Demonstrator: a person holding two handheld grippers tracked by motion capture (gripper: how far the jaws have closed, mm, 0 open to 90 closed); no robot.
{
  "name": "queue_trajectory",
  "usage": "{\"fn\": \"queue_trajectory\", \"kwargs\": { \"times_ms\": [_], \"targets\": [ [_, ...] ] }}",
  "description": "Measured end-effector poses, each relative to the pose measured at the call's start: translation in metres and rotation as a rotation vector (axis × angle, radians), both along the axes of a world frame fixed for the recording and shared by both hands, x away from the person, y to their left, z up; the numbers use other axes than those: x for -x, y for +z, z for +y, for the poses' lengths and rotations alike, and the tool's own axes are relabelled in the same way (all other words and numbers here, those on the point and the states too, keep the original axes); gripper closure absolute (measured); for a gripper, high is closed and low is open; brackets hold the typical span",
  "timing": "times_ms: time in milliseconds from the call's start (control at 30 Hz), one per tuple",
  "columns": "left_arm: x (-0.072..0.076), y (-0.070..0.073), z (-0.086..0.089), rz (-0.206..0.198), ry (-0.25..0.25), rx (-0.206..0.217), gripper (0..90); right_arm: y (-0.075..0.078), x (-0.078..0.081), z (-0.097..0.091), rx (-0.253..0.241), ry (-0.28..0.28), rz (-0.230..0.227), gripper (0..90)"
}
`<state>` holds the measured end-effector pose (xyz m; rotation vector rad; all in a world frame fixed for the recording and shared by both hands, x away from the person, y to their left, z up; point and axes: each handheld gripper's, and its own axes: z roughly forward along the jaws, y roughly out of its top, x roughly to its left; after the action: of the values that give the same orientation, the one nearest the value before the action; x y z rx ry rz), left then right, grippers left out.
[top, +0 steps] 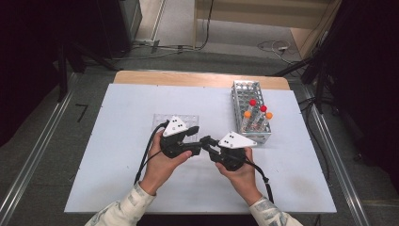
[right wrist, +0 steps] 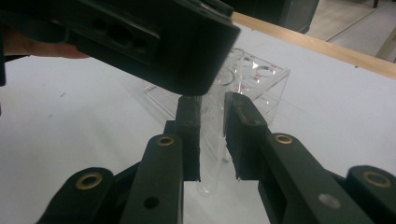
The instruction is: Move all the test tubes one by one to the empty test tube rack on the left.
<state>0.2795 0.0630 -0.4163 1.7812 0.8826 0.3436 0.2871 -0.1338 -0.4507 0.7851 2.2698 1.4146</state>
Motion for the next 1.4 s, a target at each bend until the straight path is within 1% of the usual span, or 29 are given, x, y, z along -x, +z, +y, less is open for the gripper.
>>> {"fn": "queue_trajectory", "kwargs": {
  "times_ms": [67, 167, 267, 433, 600, 767, 800, 833, 900, 1000, 1167, 1233, 1400],
  "targets": [
    [0.000, 0.000, -0.001, 0.006, -0.015, -0.010, 55.4, 0.000, 0.000, 0.001, 0.002, -0.001, -0.004, 72.7],
    [0.001, -0.001, -0.003, 0.008, -0.018, -0.028, 59.9, 0.000, 0.001, 0.001, 0.001, 0.001, -0.010, 72.7],
    [0.001, -0.002, -0.004, 0.013, -0.027, -0.028, 63.7, 0.001, 0.002, 0.001, 0.002, -0.002, -0.014, 72.7],
    [0.000, -0.002, -0.004, 0.018, -0.027, -0.028, 70.3, 0.001, 0.002, 0.001, 0.004, -0.004, -0.015, 72.8],
    [0.000, -0.002, -0.003, 0.018, -0.026, -0.029, 75.0, 0.001, 0.003, 0.001, 0.006, -0.001, -0.023, 72.8],
    [0.000, -0.003, -0.002, 0.007, -0.020, -0.037, 76.8, 0.001, 0.002, 0.002, 0.008, 0.000, -0.019, 72.7],
    [0.000, -0.002, -0.002, 0.007, -0.018, -0.033, 77.1, 0.001, 0.002, 0.002, 0.006, -0.001, -0.019, 72.5],
    [0.000, -0.002, -0.001, 0.011, -0.023, -0.029, 77.5, 0.001, 0.002, 0.001, 0.004, -0.001, -0.021, 71.3],
    [0.000, -0.002, -0.001, 0.007, -0.017, -0.030, 77.5, 0.002, 0.003, 0.001, -0.007, -0.001, -0.019, 65.8],
    [-0.001, -0.002, 0.001, 0.003, -0.012, -0.023, 77.6, 0.003, 0.002, 0.000, -0.026, 0.001, -0.015, 54.1],
    [-0.001, 0.002, 0.007, 0.001, 0.000, -0.005, 77.6, 0.005, 0.002, -0.002, -0.050, 0.006, 0.003, 40.4],
    [-0.002, 0.005, 0.010, -0.001, 0.004, 0.001, 77.6, 0.005, 0.002, -0.003, -0.054, 0.005, 0.004, 38.0],
    [-0.002, 0.013, 0.021, -0.010, 0.030, 0.022, 77.6, 0.006, 0.002, -0.007, -0.058, 0.007, 0.013, 36.7]
  ]
}}
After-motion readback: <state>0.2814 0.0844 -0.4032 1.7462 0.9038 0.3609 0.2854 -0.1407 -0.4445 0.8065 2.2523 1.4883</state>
